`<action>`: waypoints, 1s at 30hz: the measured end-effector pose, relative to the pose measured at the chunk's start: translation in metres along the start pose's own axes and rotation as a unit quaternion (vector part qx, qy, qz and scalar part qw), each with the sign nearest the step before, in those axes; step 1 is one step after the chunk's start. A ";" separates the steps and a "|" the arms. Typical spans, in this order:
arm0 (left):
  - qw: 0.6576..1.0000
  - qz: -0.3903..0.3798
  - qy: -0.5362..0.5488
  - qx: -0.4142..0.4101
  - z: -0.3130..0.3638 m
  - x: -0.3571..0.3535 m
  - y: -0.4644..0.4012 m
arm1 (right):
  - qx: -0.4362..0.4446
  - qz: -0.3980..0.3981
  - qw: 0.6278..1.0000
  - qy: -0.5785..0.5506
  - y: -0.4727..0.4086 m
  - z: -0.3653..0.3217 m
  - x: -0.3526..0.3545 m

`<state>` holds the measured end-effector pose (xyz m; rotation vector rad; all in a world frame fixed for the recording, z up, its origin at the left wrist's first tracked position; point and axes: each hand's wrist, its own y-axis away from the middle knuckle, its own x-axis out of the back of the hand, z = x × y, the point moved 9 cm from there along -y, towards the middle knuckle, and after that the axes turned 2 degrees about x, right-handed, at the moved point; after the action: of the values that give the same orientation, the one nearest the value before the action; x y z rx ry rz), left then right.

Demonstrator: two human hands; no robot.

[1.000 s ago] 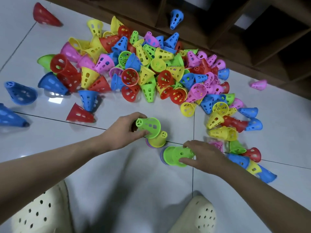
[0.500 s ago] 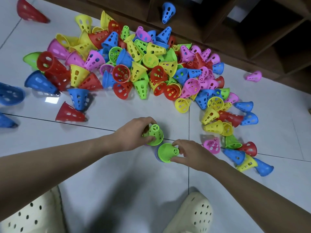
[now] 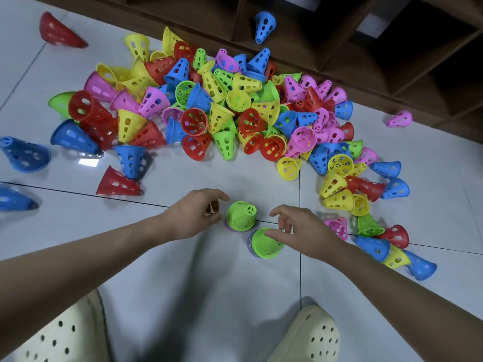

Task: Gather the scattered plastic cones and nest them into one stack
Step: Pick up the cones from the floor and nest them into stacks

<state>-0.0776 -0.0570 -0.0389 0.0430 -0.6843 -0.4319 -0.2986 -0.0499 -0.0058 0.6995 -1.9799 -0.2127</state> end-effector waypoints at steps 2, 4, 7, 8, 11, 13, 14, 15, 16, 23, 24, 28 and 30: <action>0.999 0.020 -0.039 0.009 -0.020 0.021 0.009 | 0.033 0.027 0.999 -0.001 -0.011 -0.020 0.008; 0.988 0.048 -0.149 0.004 -0.041 0.047 0.019 | 0.068 0.055 0.996 -0.003 -0.023 -0.039 0.014; 0.952 0.070 -0.296 0.036 -0.084 0.087 0.033 | 0.104 0.087 0.991 -0.013 -0.045 -0.068 0.021; 0.941 0.072 -0.326 0.055 -0.100 0.099 0.039 | 0.114 0.095 0.989 -0.013 -0.054 -0.077 0.021; 0.922 0.059 -0.371 0.096 -0.140 0.123 0.054 | 0.131 0.112 0.985 -0.019 -0.082 -0.106 0.017; 0.921 0.057 -0.363 0.130 -0.163 0.136 0.063 | 0.139 0.119 0.983 -0.025 -0.100 -0.126 0.012; 0.922 0.055 -0.353 0.148 -0.172 0.140 0.066 | 0.142 0.118 0.982 -0.030 -0.109 -0.137 0.008; 0.925 0.053 -0.341 0.161 -0.180 0.143 0.070 | 0.140 0.112 0.983 -0.036 -0.119 -0.147 0.002; 0.928 0.051 -0.325 0.174 -0.186 0.144 0.073 | 0.134 0.104 0.985 -0.045 -0.129 -0.155 -0.006; 0.956 0.106 -0.194 0.190 -0.204 0.154 0.096 | 0.014 0.029 0.999 -0.036 -0.198 -0.182 -0.095; 0.960 0.117 -0.160 0.197 -0.206 0.156 0.100 | -0.002 0.027 1.000 -0.008 -0.203 -0.185 -0.105; 0.958 0.177 -0.028 0.224 -0.210 0.175 0.116 | -0.049 0.066 0.997 -0.001 -0.217 -0.200 -0.136; 0.950 0.210 0.017 0.231 -0.210 0.185 0.124 | -0.048 0.095 0.994 -0.025 -0.221 -0.211 -0.143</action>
<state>0.2262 -0.0393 -0.0683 0.3406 -0.7275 0.1450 0.0170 -0.1213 -0.1028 0.4456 -2.0547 -0.2102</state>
